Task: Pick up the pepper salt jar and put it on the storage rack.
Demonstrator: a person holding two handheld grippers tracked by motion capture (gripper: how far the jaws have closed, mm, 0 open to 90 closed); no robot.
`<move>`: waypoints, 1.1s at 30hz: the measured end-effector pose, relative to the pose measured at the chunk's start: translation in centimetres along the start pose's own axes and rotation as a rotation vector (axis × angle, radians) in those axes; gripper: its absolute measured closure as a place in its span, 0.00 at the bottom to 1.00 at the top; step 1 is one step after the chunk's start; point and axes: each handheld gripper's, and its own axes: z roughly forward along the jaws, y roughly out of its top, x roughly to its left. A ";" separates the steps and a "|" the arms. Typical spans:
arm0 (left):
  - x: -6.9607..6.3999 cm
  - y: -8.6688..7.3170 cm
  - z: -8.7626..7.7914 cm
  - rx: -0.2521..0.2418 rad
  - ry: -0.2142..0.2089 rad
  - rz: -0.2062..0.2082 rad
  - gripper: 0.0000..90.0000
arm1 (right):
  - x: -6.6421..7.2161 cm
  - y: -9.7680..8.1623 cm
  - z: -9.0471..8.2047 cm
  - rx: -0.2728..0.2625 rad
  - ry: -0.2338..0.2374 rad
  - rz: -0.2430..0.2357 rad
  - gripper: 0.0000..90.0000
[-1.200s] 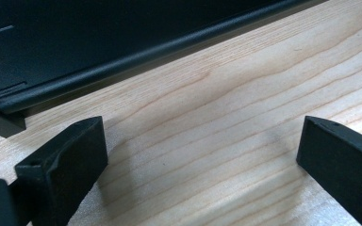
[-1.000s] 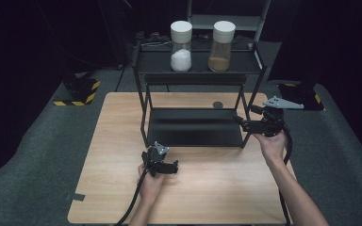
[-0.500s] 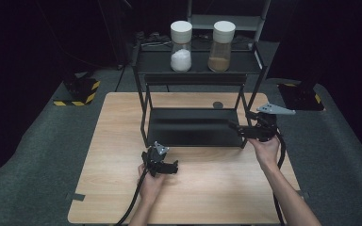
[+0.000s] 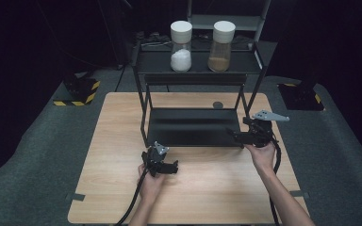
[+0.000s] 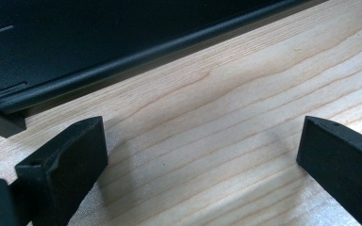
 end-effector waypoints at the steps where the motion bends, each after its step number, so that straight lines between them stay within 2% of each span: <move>1: 0.0 0.0 0.0 0.001 0.000 0.001 0.03 | 0.0 -0.1 0.0 0.001 -0.001 0.000 0.11; 22: 0.0 0.0 0.0 0.001 0.000 0.001 0.03 | 0.7 -2.2 1.0 0.044 -0.020 -0.026 0.11; 28: 0.0 0.0 0.0 0.000 0.000 0.001 0.03 | 0.7 -3.0 1.2 0.055 -0.023 -0.012 0.11; 33: 0.0 0.0 0.0 0.000 0.000 0.000 0.03 | 0.7 -3.3 1.2 0.059 -0.027 -0.018 0.11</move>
